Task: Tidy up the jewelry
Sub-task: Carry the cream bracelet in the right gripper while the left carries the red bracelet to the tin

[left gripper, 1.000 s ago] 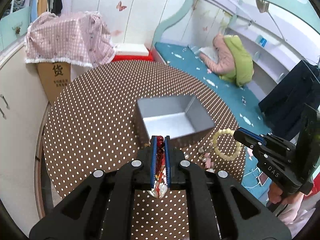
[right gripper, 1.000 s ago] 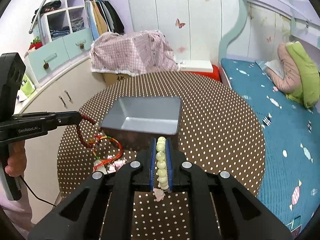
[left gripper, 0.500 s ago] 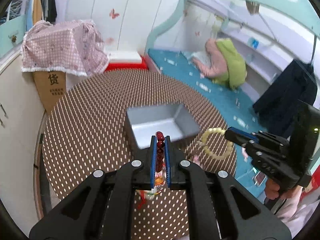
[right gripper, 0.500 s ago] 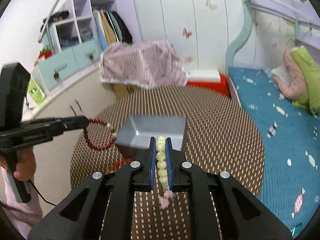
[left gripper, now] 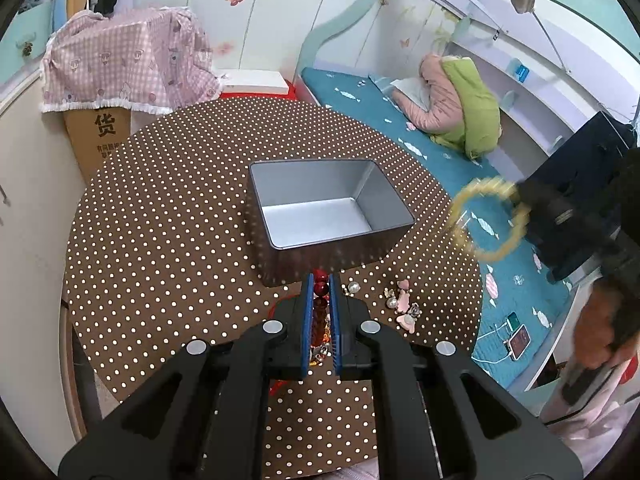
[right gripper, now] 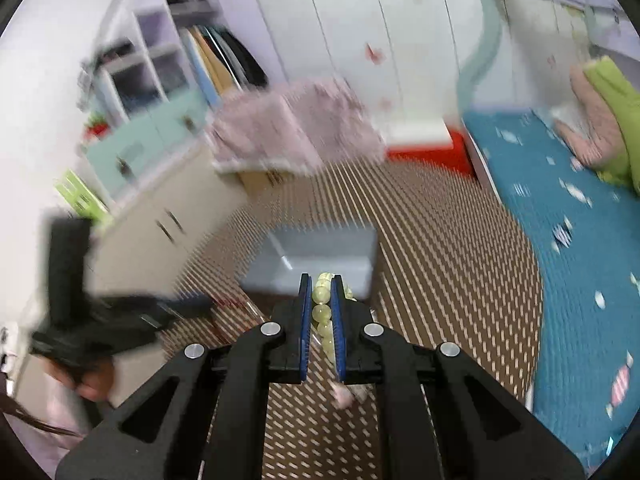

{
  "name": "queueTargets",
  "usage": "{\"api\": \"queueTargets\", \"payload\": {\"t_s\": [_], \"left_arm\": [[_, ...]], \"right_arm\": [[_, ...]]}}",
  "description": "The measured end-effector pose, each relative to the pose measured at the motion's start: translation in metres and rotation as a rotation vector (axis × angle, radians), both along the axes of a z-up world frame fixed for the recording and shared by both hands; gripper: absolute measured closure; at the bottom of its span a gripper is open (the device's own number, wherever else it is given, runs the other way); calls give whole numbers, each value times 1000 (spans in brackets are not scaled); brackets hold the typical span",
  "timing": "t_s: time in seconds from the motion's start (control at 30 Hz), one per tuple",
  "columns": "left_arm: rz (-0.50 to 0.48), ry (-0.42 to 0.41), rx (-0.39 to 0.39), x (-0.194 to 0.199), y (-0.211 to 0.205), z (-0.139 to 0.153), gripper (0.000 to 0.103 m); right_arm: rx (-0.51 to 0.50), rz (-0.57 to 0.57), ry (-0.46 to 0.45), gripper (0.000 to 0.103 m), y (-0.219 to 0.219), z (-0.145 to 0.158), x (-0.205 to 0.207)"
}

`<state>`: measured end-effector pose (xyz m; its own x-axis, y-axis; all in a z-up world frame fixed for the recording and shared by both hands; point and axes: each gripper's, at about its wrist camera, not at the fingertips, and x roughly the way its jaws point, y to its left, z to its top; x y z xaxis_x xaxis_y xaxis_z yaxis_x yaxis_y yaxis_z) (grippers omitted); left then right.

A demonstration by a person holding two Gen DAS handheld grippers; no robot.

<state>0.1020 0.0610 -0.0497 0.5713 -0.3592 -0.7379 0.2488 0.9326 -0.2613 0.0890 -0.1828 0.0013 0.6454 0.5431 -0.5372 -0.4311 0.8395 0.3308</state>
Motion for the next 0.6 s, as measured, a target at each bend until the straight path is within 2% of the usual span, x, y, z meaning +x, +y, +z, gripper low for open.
{"api": "queueTargets", "payload": {"t_s": [0.07,0.13,0.17,0.27,0.33,0.43,0.6], "left_arm": [[6,-4,-6,0,3,1,96],[14,3,-10,2,8,0,96],[17,8,-11,3,8,-1,96],[22,18,-7,4,9,-3,96],[18,19,-8,4,8,-4,96],[14,15,-6,3,7,-4,96],[19,3,-20,5,7,1,96]], "right_arm": [[54,18,-43,95,-7,13,-6],[-3,-19,-37,95,-8,4,-5],[-35,-32,-2,95,-6,-6,0],[-175,-88,176,95,6,-58,20],[-183,-89,204,95,9,-69,23],[-160,-79,212,95,12,-69,23],[-152,-76,154,95,9,-48,22]]}}
